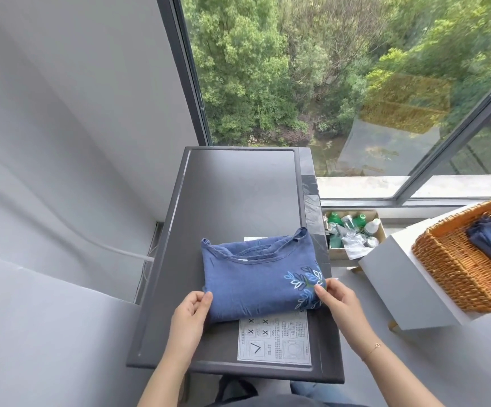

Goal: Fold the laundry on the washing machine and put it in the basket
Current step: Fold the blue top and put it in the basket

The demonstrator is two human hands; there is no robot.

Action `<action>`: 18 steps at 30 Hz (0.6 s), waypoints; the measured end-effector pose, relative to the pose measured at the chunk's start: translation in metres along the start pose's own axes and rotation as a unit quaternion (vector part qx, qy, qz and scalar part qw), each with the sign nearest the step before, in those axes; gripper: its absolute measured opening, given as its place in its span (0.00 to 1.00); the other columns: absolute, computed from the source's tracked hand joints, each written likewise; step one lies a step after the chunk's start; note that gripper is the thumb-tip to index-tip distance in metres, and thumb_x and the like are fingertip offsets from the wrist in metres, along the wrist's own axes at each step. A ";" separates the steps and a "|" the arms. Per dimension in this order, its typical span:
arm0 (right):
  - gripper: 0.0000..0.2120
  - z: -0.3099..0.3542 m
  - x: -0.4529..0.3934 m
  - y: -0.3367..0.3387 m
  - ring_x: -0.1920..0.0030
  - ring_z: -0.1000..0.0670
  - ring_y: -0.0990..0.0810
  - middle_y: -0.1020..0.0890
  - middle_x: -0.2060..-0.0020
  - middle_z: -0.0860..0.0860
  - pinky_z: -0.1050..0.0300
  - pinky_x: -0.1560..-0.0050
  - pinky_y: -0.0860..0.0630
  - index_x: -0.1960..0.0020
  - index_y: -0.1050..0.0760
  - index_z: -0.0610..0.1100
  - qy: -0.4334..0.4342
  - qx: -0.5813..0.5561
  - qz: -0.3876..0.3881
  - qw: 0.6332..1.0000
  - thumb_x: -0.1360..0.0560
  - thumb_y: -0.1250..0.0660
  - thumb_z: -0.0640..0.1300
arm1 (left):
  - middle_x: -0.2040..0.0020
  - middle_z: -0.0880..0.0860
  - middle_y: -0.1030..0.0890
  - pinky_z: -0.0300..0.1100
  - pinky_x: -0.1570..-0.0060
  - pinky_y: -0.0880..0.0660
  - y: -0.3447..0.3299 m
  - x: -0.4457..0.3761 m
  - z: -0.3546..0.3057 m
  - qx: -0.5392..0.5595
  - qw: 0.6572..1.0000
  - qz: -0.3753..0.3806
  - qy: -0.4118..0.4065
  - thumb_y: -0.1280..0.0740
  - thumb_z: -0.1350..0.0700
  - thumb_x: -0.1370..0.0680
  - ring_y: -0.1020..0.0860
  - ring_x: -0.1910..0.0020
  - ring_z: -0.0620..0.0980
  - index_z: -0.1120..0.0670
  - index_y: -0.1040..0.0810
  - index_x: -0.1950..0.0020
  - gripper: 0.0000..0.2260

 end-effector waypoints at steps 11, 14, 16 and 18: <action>0.10 0.030 -0.036 0.012 0.55 0.54 0.22 0.20 0.57 0.51 0.59 0.49 0.27 0.44 0.25 0.44 0.001 0.071 -0.119 0.990 0.24 0.31 0.42 | 0.51 0.50 0.21 0.44 0.44 0.28 0.012 -0.041 -0.011 -0.022 0.994 -0.086 0.060 0.31 0.52 0.23 0.22 0.51 0.49 0.53 0.26 0.43 0.11; 0.11 0.035 -0.060 0.000 0.52 0.50 0.20 0.18 0.54 0.48 0.56 0.47 0.24 0.45 0.23 0.42 -0.015 0.095 -0.106 0.990 0.26 0.30 0.45 | 0.53 0.51 0.18 0.48 0.44 0.25 0.002 -0.060 -0.021 -0.001 0.996 -0.076 0.048 0.30 0.54 0.24 0.21 0.51 0.51 0.55 0.22 0.50 0.06; 0.08 0.041 -0.073 -0.006 0.54 0.50 0.20 0.17 0.57 0.48 0.53 0.48 0.23 0.50 0.20 0.42 -0.005 0.111 -0.109 0.988 0.26 0.29 0.44 | 0.58 0.51 0.17 0.47 0.51 0.25 -0.002 -0.064 -0.033 -0.002 0.997 -0.077 0.018 0.30 0.56 0.24 0.21 0.57 0.51 0.55 0.20 0.57 0.04; 0.02 0.050 -0.079 -0.008 0.59 0.52 0.21 0.17 0.63 0.50 0.55 0.53 0.24 0.57 0.19 0.43 0.017 0.087 -0.116 0.989 0.26 0.29 0.41 | 0.61 0.50 0.18 0.44 0.57 0.27 -0.008 -0.065 -0.045 0.026 0.998 -0.055 -0.012 0.31 0.56 0.23 0.24 0.62 0.47 0.57 0.19 0.59 0.06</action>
Point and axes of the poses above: each hand's wrist, its own x-axis away from the middle knuckle, its own y-axis out of the back of the hand, z = x × y, the point moved 9 cm from there along -x, towards the middle knuckle
